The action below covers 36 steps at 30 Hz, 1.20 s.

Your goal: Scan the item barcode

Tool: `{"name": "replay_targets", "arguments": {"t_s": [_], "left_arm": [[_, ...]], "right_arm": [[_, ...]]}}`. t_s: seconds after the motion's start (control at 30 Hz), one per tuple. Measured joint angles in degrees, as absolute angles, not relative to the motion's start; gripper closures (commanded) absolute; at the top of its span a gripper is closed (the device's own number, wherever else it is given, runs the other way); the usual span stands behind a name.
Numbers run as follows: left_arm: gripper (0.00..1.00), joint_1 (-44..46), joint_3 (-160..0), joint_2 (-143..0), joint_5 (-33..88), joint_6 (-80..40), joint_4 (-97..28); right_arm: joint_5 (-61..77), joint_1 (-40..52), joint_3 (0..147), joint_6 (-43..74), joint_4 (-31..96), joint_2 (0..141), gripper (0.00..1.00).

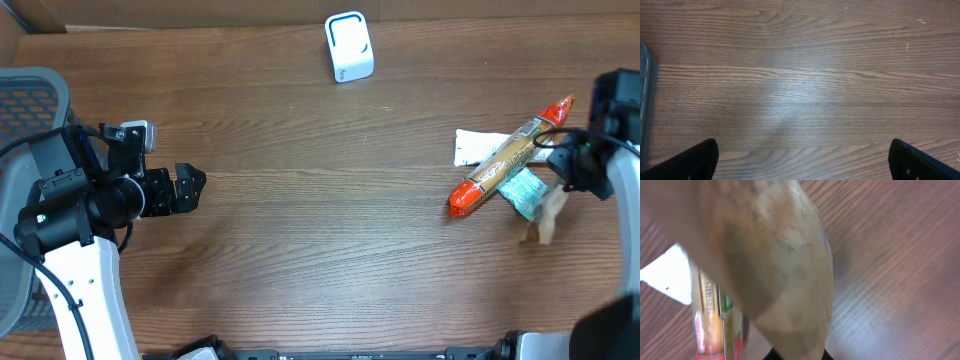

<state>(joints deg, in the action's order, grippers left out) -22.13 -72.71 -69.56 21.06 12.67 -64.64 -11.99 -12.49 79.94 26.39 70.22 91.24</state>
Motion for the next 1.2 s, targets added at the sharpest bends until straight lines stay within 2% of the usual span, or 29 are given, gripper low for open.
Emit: {"name": "replay_targets", "arguments": {"t_s": [0.13,0.2,0.27,0.4,0.67,0.8,0.87,1.0,1.2], "left_arm": [[0.0,-22.1,-72.7,-69.6,21.1,12.7,-64.6],[0.0,-22.1,-72.7,-69.6,21.1,12.7,-64.6],[0.01,-22.1,-72.7,-69.6,21.1,12.7,-64.7],[0.0,-22.1,-72.7,-69.6,21.1,12.7,-64.7],[0.0,-22.1,-72.7,-69.6,21.1,12.6,-64.7],[0.01,-22.1,-72.7,-69.6,21.1,12.6,-64.6],[0.0,-22.1,-72.7,-69.6,21.1,12.7,-64.6],[0.0,-22.1,-72.7,-69.6,21.1,12.6,-64.6],[0.0,-22.1,-72.7,-69.6,21.1,12.6,-64.6]], "right_arm": [[-11.1,-10.0,79.8,27.3,66.8,94.2,0.32],[-9.9,-8.8,79.8,27.1,65.6,94.4,0.19],[-8.6,-8.1,79.8,27.2,65.2,94.4,0.13],[-5.8,-7.7,81.7,25.8,68.2,94.4,0.12],[1.3,-7.4,95.3,20.4,79.4,91.8,0.13],[8.6,-4.8,100.4,15.2,81.7,85.4,0.13],[11.9,-2.7,101.6,13.6,82.4,81.1,0.0],[15.7,0.8,102.3,11.2,83.3,71.6,0.0],[17.0,0.9,102.5,10.4,83.4,61.8,0.0]]}}
